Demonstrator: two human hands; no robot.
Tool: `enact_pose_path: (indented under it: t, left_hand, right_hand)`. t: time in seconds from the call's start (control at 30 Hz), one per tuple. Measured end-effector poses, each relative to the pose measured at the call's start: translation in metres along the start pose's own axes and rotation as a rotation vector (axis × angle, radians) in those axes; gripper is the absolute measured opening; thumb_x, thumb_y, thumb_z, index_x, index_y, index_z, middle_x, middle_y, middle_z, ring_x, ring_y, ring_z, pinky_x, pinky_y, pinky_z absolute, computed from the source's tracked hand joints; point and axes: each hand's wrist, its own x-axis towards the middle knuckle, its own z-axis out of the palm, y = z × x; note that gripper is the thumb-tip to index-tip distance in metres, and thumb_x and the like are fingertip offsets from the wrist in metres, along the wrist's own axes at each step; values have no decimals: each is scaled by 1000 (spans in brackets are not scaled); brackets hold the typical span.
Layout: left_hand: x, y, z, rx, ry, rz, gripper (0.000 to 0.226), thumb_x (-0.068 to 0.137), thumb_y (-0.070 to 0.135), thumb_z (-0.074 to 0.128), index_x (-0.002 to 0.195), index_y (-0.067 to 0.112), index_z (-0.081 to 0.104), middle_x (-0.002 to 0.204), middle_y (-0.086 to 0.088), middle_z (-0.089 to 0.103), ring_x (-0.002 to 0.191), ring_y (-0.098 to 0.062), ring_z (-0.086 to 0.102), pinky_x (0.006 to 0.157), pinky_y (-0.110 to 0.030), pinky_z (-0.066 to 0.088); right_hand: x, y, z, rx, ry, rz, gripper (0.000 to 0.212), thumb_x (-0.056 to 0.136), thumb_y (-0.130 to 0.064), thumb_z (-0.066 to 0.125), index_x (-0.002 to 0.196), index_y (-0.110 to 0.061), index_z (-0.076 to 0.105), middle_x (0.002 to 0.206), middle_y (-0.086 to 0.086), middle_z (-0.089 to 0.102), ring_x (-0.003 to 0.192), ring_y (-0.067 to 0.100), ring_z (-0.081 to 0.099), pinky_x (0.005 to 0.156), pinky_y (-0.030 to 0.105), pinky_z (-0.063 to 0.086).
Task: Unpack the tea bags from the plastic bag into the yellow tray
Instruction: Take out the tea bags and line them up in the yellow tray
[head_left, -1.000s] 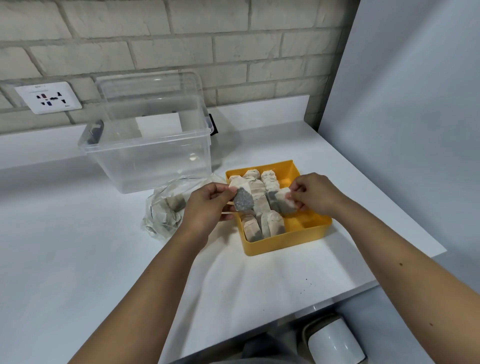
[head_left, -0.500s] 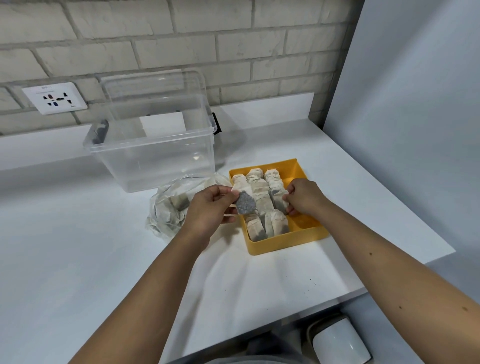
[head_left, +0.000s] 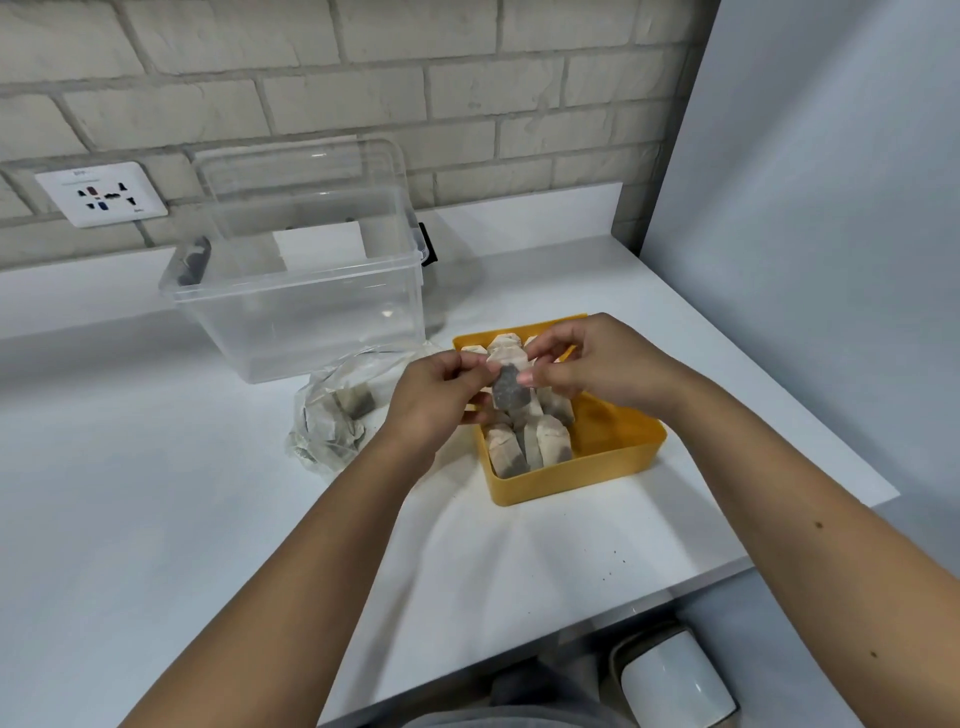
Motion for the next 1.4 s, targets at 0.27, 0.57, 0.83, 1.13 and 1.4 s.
enact_pose_path:
  t: [0.27,0.57,0.83,1.13,1.4]
  left_hand:
    - [3,3,0,1,4,30,6,91,15,69,86,15,73,81,0,68,66,-13,62,65,-29,57]
    - [-1,-20,-47,40,162,-10,8,92,16,67,96,13,73,87,-2,71,74,-15,66,68,-30,58]
    - [-3,-22,-63,15,210,-23,7,91,17,68,94,15,74,83,3,71,73,-12,67,65,-26,58]
    - [-12,-9,-100,-10,305,14,11,92,13,67,99,7,73,88,-6,68,69,-15,67,67,-29,61]
    - [-14,-19,-128,71,435,15,11,89,9,65,93,13,74,85,-2,71,65,-13,65,60,-26,54]
  right_hand:
    - [6,18,-11,-158,192,69,14,90,-20,69,91,-6,69,73,7,69,59,17,67,64,32,59]
    - [23,59,20,-429,-2,268,16,93,-19,61,86,-5,65,85,16,71,73,29,71,79,43,59]
    - [34,62,30,-452,35,332,12,93,-15,60,99,-7,65,88,14,71,71,28,72,76,39,61]
    - [27,23,25,-267,247,96,24,85,-23,72,106,-16,64,96,4,68,80,24,67,79,41,58]
    - [46,-36,108,173,-77,-80,10,85,-9,73,95,-12,75,83,0,71,77,14,68,73,30,60]
